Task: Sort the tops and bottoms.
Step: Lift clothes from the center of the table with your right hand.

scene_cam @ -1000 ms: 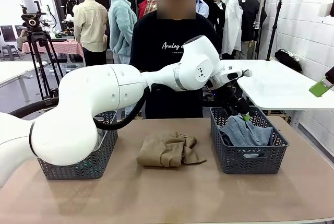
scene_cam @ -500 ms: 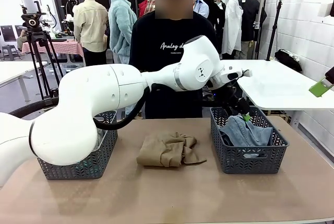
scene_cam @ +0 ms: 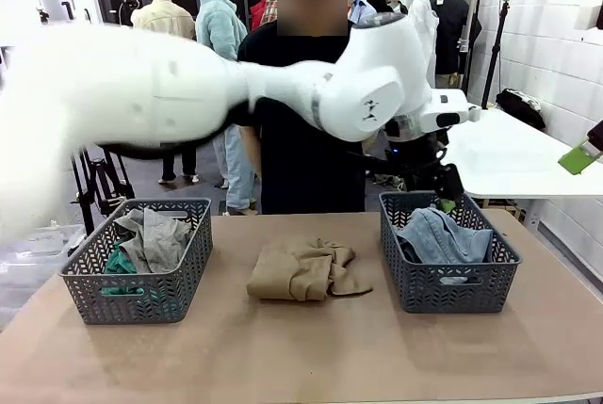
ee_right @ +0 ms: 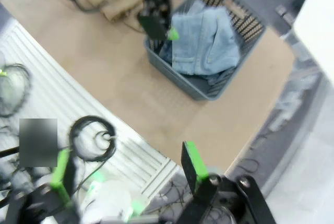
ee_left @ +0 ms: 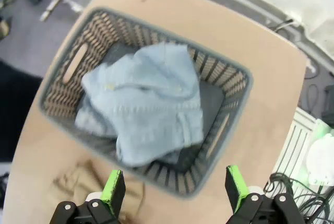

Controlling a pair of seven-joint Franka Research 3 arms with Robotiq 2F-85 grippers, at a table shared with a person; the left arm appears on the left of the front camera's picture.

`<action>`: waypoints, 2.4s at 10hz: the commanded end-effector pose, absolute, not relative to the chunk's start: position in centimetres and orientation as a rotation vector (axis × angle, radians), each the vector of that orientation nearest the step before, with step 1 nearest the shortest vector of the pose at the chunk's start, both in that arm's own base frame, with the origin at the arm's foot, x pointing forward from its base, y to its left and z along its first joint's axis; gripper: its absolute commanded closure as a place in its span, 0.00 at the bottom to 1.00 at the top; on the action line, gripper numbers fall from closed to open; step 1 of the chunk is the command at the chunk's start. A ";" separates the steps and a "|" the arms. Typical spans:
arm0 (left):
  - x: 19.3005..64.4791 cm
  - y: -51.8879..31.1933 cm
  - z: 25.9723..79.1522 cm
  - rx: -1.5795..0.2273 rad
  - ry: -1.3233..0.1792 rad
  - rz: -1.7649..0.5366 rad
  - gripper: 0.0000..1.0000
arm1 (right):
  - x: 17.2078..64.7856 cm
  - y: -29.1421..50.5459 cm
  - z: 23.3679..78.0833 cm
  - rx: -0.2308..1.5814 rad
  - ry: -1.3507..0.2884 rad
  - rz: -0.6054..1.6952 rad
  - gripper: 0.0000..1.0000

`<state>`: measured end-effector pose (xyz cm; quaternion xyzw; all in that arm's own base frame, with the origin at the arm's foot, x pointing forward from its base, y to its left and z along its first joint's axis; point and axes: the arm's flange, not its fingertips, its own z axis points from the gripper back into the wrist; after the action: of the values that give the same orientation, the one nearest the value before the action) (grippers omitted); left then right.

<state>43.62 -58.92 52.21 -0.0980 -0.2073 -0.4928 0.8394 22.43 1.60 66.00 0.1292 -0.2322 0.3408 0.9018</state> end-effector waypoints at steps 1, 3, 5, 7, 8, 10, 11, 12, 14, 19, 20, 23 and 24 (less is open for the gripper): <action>38.4 -50.4 49.5 -0.084 -0.404 -0.905 0.00 | 22.4 1.6 66.0 0.256 -0.465 0.708 0.00; 37.3 -46.0 48.6 -0.019 -0.253 -0.784 0.00 | 22.4 1.6 66.0 0.256 -0.465 0.708 0.00; 36.8 -44.3 48.8 -0.031 -0.267 -0.745 0.00 | 22.4 1.6 66.0 0.256 -0.465 0.708 0.00; 37.8 -44.7 47.8 0.010 -0.246 -0.765 0.00 | 22.4 1.6 66.0 0.256 -0.465 0.708 0.00; 37.8 -44.7 47.8 0.010 -0.246 -0.765 0.00 | 22.4 1.6 66.0 0.256 -0.465 0.708 0.00; 37.6 -44.6 48.1 -0.009 -0.267 -0.730 0.00 | 22.4 1.6 66.0 0.256 -0.465 0.708 0.00; 37.9 -43.4 48.1 0.016 -0.223 -0.760 0.00 | 22.4 1.6 66.0 0.256 -0.465 0.708 0.00; 37.4 -41.7 49.0 0.027 -0.254 -0.782 0.00 | 22.4 1.6 66.0 0.256 -0.465 0.708 0.00; 36.2 -37.8 50.8 0.118 -0.217 -0.823 0.00 | 22.4 1.6 66.0 0.256 -0.465 0.708 0.00; 33.1 -28.1 53.1 -0.026 -0.330 -0.817 0.00 | 22.4 1.6 66.0 0.256 -0.465 0.708 0.00; 32.2 -26.9 53.6 0.003 -0.356 -0.792 0.00 | 22.4 1.6 66.0 0.256 -0.465 0.708 0.00; 30.0 -24.6 54.5 0.032 -0.433 -0.734 0.00 | 22.4 1.6 66.0 0.256 -0.465 0.708 0.00; 29.8 -24.3 54.3 -0.035 -0.468 -0.772 0.00 | 22.4 1.6 66.0 0.256 -0.465 0.708 0.00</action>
<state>30.01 -24.76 55.46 0.0076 -0.2009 -0.3654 0.9089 22.42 1.60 66.01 0.1292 -0.2323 0.3408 0.9018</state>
